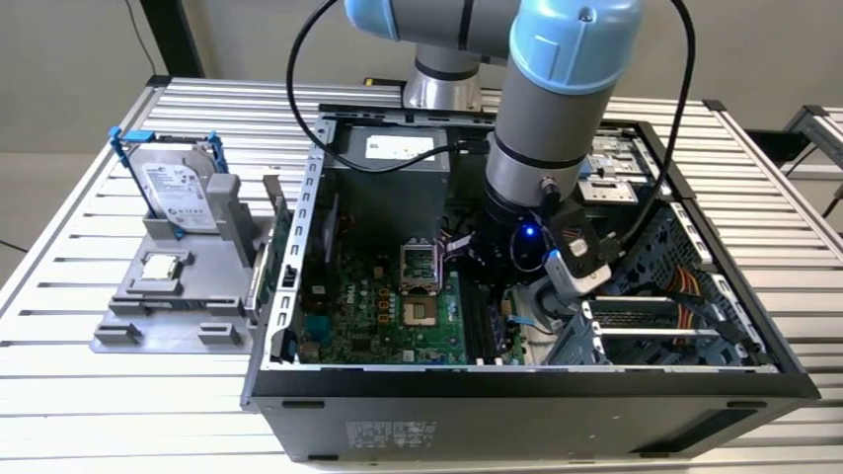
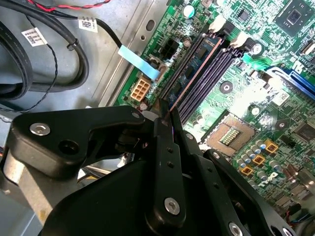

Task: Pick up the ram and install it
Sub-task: 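Insert the ram into the slot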

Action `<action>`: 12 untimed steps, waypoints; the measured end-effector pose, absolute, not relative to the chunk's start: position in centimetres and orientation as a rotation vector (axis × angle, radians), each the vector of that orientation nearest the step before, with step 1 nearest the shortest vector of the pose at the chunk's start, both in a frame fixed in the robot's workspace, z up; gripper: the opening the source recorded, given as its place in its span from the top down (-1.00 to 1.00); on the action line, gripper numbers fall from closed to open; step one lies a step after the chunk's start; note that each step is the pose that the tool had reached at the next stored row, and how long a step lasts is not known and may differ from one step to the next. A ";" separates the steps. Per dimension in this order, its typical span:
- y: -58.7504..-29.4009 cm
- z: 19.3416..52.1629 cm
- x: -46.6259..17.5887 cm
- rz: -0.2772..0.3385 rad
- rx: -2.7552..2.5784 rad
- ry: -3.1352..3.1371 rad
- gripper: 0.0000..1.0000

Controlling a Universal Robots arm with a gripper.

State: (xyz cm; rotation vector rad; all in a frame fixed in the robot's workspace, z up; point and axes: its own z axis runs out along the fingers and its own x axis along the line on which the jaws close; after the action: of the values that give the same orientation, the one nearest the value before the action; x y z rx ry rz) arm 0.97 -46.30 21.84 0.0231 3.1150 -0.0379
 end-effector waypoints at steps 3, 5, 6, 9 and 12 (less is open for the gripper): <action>-46.3 21.8 1.0 -0.038 0.028 3.115 1.00; -46.3 21.7 1.0 -0.038 0.031 3.115 1.00; -46.3 21.7 1.0 -0.038 0.032 3.115 1.00; -46.3 21.5 1.0 -0.038 0.035 3.115 1.00; -46.3 21.4 1.0 -0.038 0.037 3.115 1.00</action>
State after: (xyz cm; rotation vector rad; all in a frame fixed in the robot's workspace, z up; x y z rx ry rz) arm 0.95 -46.30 21.40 0.0367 3.1150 -0.0380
